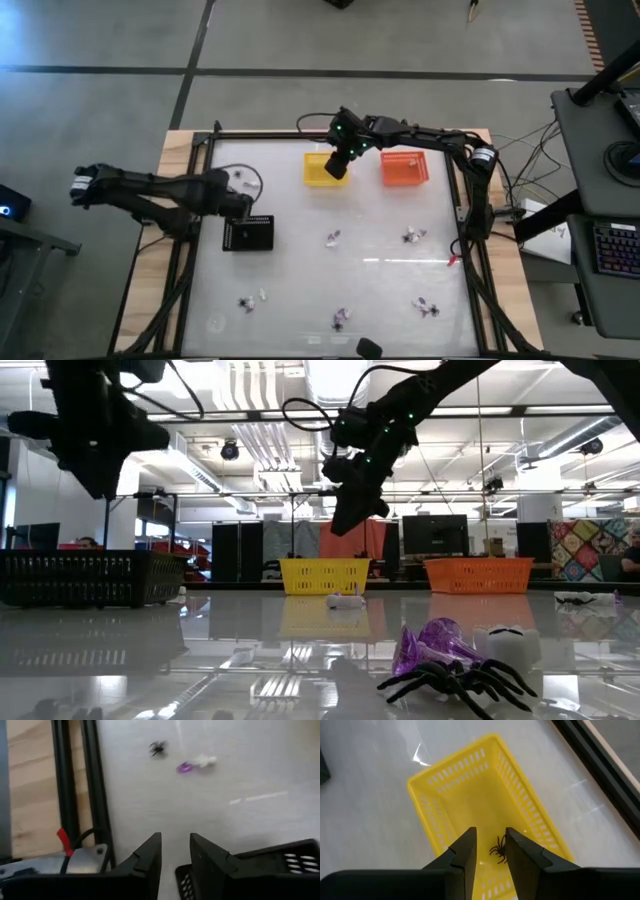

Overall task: Sort Halloween decoration
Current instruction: Put the purple hat toy into the black basket

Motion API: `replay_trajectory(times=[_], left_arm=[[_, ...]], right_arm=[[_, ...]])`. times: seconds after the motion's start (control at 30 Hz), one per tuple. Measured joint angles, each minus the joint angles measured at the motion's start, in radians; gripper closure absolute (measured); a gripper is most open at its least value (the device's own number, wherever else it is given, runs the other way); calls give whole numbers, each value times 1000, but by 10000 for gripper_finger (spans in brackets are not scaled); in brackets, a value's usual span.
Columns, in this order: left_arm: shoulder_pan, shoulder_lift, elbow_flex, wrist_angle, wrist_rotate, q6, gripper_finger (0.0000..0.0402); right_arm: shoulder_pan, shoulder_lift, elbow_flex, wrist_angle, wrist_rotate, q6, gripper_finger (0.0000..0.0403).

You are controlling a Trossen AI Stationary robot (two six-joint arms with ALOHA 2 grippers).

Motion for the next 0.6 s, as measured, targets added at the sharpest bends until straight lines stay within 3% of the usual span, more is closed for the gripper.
replay_trajectory(times=[0.2, 0.43, 0.6], left_arm=[[221, -10, 0, 115, 39, 232, 317], [502, 8, -10, 193, 184, 348, 317], [616, 40, -11, 295, 232, 476, 317]], right_arm=[[0, -1, 3, -3, 0, 0, 308], [1, -1, 3, -21, 0, 1, 307], [1, -1, 3, -42, 0, 1, 307]])
